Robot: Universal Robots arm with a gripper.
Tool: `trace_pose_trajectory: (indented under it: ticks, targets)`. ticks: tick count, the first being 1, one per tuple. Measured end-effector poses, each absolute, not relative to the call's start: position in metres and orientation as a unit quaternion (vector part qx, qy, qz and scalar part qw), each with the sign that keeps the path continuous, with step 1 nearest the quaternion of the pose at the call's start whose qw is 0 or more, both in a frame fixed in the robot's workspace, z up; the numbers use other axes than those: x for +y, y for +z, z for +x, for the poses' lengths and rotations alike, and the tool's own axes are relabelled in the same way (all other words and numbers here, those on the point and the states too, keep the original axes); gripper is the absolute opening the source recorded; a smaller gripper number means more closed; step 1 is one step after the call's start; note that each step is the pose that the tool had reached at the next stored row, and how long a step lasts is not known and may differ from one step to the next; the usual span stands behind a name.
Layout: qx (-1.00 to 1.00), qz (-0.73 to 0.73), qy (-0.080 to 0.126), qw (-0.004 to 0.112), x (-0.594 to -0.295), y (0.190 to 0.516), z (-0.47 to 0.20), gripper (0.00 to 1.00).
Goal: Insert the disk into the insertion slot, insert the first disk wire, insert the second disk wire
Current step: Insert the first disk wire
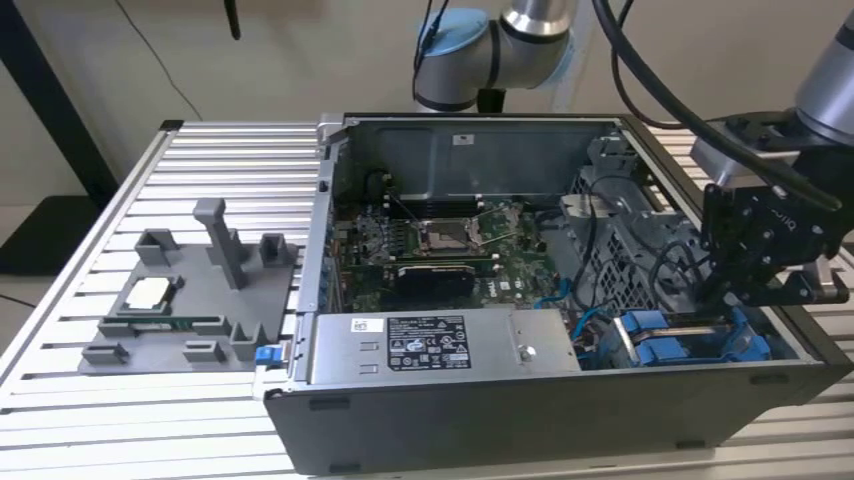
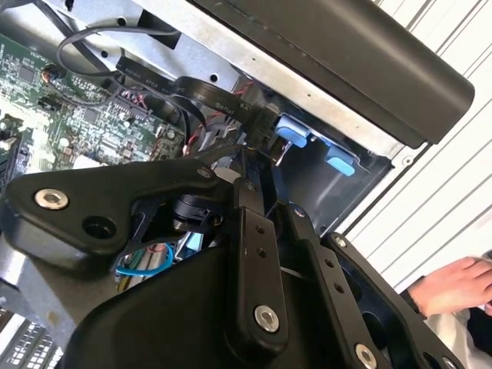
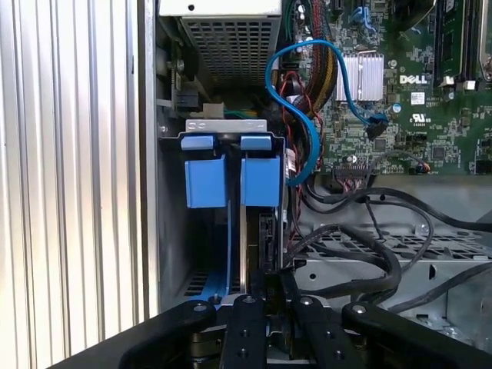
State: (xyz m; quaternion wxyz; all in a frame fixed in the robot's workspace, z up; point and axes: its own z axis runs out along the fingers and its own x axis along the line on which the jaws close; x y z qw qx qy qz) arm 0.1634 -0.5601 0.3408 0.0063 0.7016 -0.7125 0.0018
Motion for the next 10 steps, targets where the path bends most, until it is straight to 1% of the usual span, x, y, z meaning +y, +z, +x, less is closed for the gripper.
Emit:
trace_pose_trajectory:
  ticks: [4, 10]
  targets:
    - [-0.712, 0.702, -0.001, 0.003, -0.5601, 0.3402, 0.1634, 0.19]
    - [-0.712, 0.702, -0.002, 0.003, -0.5602, 0.3368, 0.1634, 0.19]
